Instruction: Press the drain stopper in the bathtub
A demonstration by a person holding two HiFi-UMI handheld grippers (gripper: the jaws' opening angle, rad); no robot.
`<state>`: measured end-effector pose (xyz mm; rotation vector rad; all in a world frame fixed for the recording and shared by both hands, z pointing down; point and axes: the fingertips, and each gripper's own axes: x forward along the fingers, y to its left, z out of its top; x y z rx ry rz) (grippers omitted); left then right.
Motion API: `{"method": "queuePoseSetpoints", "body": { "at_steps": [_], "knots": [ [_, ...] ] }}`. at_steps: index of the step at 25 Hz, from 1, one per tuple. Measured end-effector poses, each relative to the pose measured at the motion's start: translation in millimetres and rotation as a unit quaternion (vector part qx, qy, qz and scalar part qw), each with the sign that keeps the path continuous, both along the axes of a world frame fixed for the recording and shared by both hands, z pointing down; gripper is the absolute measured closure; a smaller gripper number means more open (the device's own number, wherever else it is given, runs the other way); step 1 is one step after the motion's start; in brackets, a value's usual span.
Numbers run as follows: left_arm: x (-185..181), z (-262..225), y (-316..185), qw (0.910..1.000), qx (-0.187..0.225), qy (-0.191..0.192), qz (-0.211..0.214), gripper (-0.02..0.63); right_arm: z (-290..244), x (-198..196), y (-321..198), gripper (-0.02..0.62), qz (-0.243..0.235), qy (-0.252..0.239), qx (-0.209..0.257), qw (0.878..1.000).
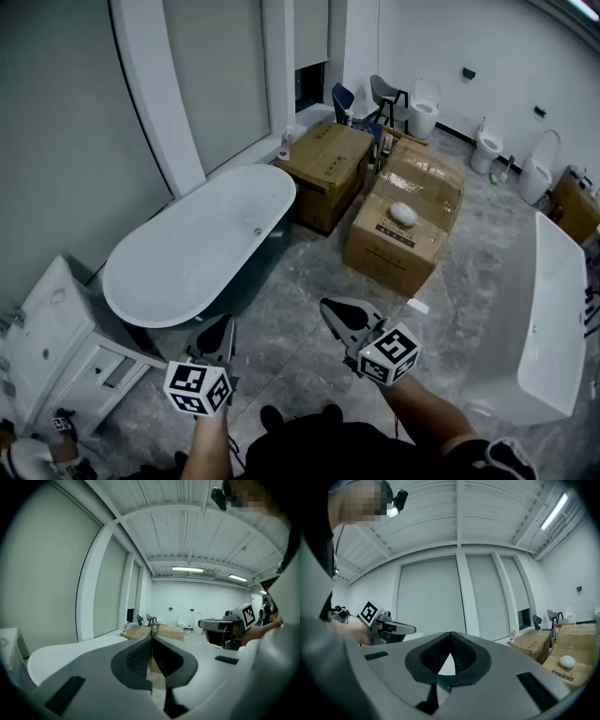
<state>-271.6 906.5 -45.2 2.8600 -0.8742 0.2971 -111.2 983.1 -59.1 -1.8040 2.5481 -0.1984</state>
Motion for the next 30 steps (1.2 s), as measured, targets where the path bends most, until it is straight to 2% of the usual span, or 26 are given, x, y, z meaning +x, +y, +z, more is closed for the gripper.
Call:
{"method": "queuePoseSetpoints", "body": {
  "at_steps": [7,14,19,24,30],
  "knots": [
    [24.5,0.3,11.6,1.0000,-0.004,-0.003,-0.002,0.588,1.2,22.3,13.6,0.584,-0.010,-0.009,0.004,1.000],
    [72.5,1.1,39.8,0.9997,-0.002,-0.018,0.013,0.588,-4.3,52.8,38.8,0.583,-0.018,-0.037,0.017,0.999],
    [94.7,9.0,49.9,0.9995,-0.009,-0.025,0.018,0.588,5.3,82.5,50.5,0.581,-0.001,-0.052,0.002,0.999],
    [115.8,10.4,34.7,0.9993,-0.011,-0.023,0.026,0.588,6.8,104.2,39.3,0.581,0.010,-0.063,0.000,0.998],
    [130.8,20.2,-19.0,0.9992,-0.014,-0.017,0.033,0.588,16.1,112.8,-12.2,0.581,0.010,-0.065,-0.012,0.998]
  ]
}}
